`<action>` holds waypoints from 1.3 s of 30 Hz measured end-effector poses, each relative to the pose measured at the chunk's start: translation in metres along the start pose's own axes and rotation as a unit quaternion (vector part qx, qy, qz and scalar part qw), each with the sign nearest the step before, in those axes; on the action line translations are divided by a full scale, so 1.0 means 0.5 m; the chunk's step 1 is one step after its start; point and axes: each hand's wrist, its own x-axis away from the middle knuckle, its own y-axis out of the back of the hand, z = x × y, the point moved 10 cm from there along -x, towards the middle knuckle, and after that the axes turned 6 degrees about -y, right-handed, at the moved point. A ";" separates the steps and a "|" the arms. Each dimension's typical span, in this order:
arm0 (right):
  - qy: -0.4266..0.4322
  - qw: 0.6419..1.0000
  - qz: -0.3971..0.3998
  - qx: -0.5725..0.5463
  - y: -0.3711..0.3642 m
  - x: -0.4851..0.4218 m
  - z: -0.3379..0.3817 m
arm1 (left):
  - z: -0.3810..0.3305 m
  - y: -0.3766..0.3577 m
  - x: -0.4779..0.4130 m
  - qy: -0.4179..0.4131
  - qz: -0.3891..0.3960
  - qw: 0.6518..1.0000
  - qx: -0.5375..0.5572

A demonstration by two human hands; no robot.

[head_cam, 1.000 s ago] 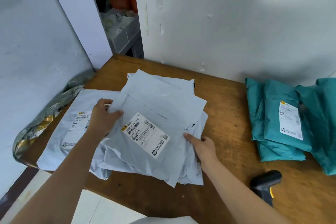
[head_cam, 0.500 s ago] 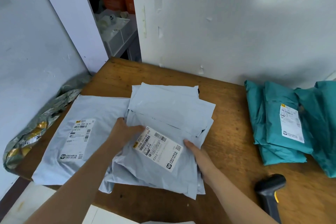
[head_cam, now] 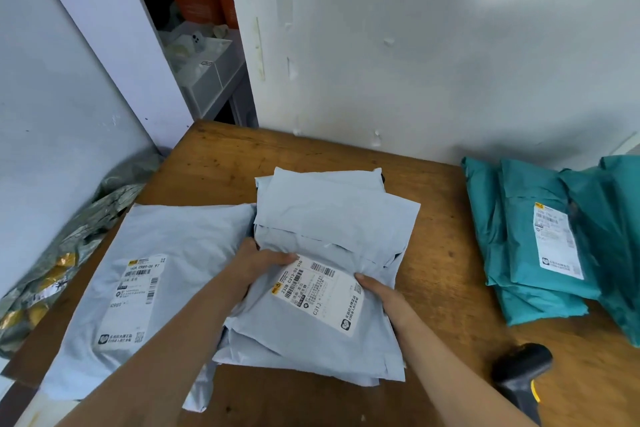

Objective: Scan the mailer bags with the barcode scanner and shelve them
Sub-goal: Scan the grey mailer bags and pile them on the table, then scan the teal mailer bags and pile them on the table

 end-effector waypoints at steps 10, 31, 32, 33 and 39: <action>0.114 0.989 -0.096 0.001 0.061 -0.041 0.271 | -0.231 -0.067 -0.177 -0.086 0.006 0.994 -0.062; 0.171 0.932 -0.264 0.183 0.218 0.055 0.289 | -0.266 -0.325 -0.053 -0.334 -0.007 0.777 -0.534; 0.147 0.923 -0.311 0.174 0.273 0.073 0.272 | -0.283 -0.360 -0.029 -0.374 -0.005 0.793 -0.482; 0.125 0.915 -0.351 0.157 0.329 0.090 0.254 | -0.296 -0.399 -0.009 -0.403 0.008 0.805 -0.436; 0.046 0.919 -0.392 0.002 0.563 0.187 0.148 | -0.225 -0.676 0.004 -0.231 0.178 0.923 -0.250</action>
